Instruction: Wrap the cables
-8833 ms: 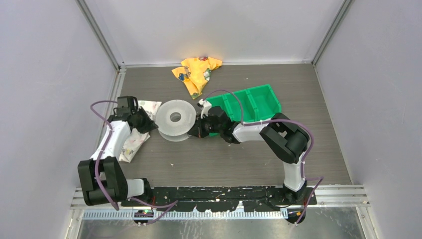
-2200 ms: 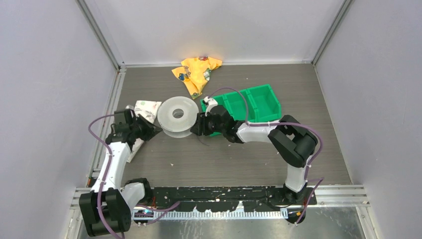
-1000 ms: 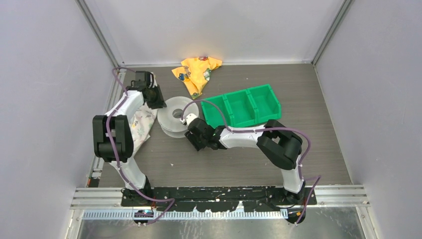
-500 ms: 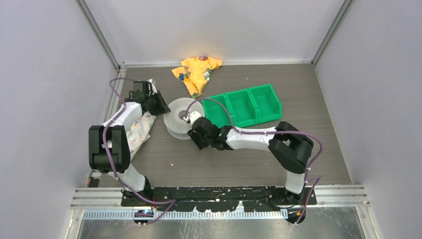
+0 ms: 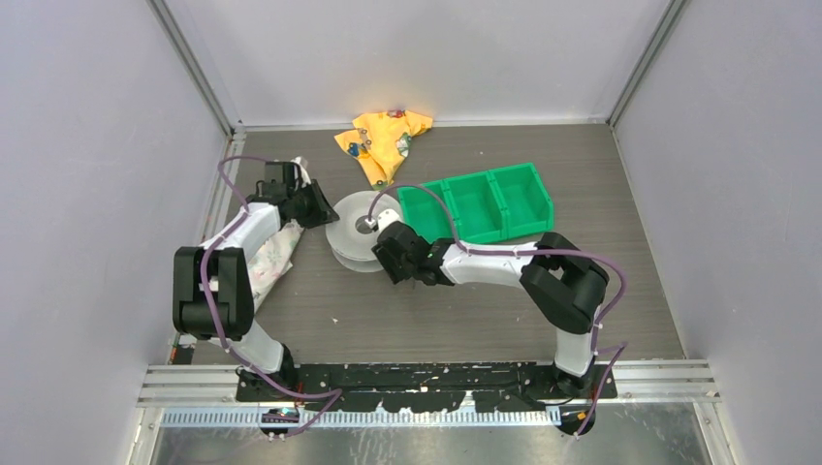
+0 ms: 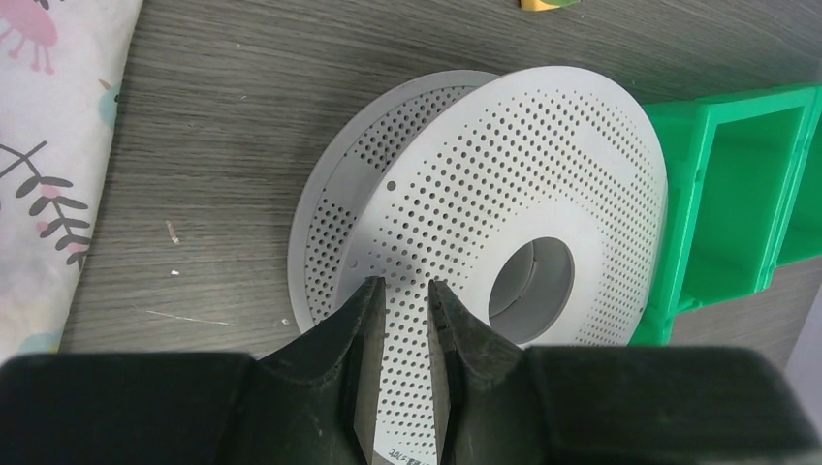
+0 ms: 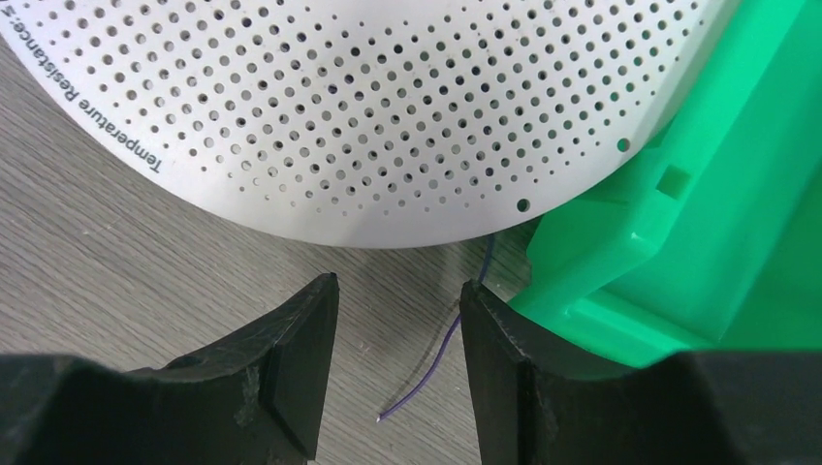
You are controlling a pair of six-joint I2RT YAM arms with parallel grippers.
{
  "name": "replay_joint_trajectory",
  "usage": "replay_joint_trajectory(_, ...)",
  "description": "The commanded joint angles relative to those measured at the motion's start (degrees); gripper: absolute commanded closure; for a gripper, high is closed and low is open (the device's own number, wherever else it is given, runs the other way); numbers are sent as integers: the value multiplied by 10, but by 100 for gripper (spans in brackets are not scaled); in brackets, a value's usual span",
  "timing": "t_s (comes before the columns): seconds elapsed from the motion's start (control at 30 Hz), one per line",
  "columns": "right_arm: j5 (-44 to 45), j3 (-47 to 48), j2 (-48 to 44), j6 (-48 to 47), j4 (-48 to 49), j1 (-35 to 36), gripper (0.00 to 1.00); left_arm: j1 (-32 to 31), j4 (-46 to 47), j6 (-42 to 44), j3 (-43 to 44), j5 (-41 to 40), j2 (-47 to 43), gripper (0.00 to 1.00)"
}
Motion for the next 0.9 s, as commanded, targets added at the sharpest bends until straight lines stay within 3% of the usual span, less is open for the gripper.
replay_joint_trajectory(0.0,19,-9,-14,14,12,-17,45,-28,-79,-11,-13,19,7,75)
replay_joint_trajectory(0.53,-12,-81,-49,44,15,-52,44,-123,-31,-90,-54,20,0,75)
replay_joint_trajectory(0.87,-143,-62,-50,86,75,-52,45,-127,-45,-79,-36,22,6,76)
